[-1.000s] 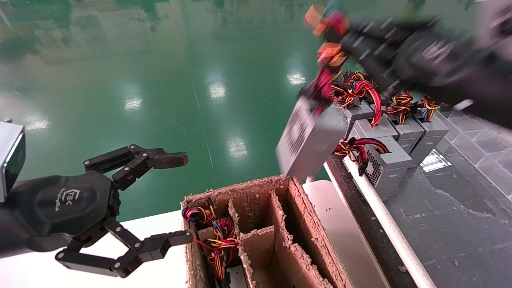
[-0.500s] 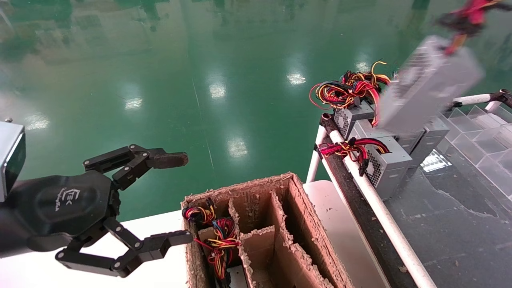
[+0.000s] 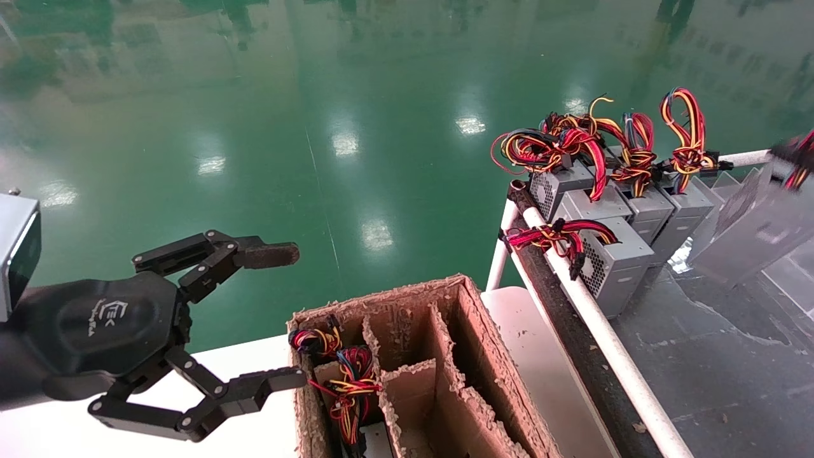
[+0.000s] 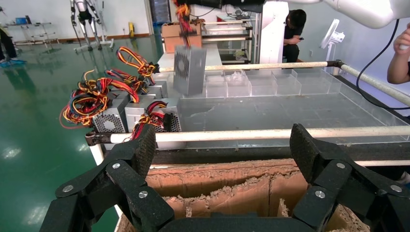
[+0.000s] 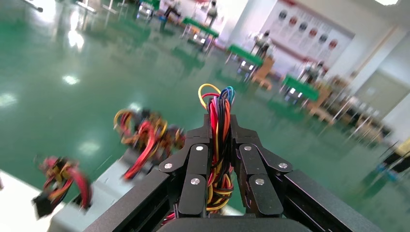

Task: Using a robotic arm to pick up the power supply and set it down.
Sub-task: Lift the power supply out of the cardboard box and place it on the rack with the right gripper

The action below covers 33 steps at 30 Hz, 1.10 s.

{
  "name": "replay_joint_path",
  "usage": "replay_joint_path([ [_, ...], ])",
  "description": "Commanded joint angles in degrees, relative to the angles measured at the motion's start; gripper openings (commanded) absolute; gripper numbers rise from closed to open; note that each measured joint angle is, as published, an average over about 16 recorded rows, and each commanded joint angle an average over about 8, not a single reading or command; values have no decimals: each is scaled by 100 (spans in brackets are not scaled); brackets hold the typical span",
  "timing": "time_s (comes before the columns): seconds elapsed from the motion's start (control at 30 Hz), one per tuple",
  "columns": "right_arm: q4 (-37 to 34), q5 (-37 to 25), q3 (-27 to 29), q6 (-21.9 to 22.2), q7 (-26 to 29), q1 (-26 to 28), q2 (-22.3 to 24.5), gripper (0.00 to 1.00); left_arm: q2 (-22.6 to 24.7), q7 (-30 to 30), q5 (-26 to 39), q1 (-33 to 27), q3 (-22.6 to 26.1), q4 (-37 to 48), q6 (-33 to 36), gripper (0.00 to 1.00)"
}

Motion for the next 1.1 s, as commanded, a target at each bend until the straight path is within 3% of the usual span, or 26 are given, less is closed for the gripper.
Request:
replay_joint_path([
  [0.03,-190,-77,-50,-16,-66,-17,-16,0,0,0,0,0,0,0,0,100],
  [0.4,-977,-608,-584,-167,46,693,-682,0,0,0,0,0,0,0,0,100],
  [0.9,-1847,-1133,-1011,-298,-235,1448,-1343,2,0,0,0,0,0,0,0,100],
  [0.93,-1894,-1149,-1022,-305,-256,1475,-1366,7,0,0,0,0,0,0,0,100],
  [1.1,-2103,-1218,-1073,-326,-346,1595,-1463,70,0,0,0,0,0,0,0,100],
])
